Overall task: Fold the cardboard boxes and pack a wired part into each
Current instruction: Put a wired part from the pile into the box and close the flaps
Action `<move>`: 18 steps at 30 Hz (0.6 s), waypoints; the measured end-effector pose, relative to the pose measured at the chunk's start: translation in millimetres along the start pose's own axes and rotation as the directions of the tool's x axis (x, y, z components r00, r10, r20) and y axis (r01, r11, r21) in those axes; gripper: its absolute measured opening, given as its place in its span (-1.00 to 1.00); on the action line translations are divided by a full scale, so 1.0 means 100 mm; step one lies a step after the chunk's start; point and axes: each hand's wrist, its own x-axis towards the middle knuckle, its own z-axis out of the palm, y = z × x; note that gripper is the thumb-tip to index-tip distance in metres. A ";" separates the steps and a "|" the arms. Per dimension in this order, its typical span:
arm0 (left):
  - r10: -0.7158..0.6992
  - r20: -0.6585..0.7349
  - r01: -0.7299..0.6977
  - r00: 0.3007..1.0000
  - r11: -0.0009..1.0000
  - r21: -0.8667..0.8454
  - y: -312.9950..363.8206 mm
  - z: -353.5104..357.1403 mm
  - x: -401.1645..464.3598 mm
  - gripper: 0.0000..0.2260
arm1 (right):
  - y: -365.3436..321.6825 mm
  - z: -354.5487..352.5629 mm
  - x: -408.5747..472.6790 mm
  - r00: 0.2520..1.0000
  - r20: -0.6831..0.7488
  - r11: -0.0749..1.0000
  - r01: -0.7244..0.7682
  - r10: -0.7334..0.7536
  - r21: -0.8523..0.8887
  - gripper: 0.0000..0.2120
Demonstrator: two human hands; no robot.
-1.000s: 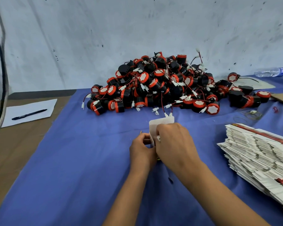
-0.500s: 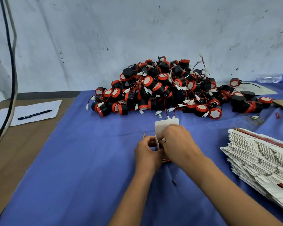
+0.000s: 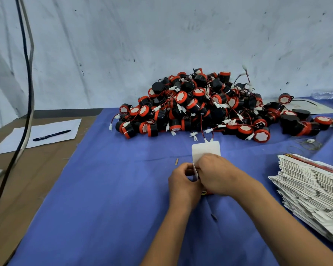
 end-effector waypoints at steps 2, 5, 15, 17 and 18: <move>0.010 -0.001 -0.010 1.000 1.000 0.002 -0.01 0.00 0.00 -0.78 | -0.01 -0.07 0.02 0.992 0.125 0.999 -0.009 0.002 0.054 -0.70; 0.012 -0.007 -0.012 1.000 1.000 -0.004 0.00 0.00 0.00 -0.76 | 0.00 -0.14 0.02 0.985 0.173 0.997 -0.018 0.003 0.081 -0.77; 0.046 0.008 -0.046 0.999 0.999 -0.002 -0.04 0.01 0.02 -0.76 | 0.06 -0.01 -0.04 0.969 -0.239 0.956 0.013 0.060 0.294 -0.76; 0.053 0.005 -0.053 0.999 0.999 0.001 -0.05 0.01 0.03 -0.78 | 0.10 -0.07 -0.05 0.988 -0.151 0.960 0.069 -0.028 0.273 -0.74; 0.056 -0.003 -0.056 0.998 0.998 0.001 -0.06 0.01 0.03 -0.80 | 0.12 -0.11 -0.06 0.992 -0.106 0.959 0.094 -0.067 0.267 -0.69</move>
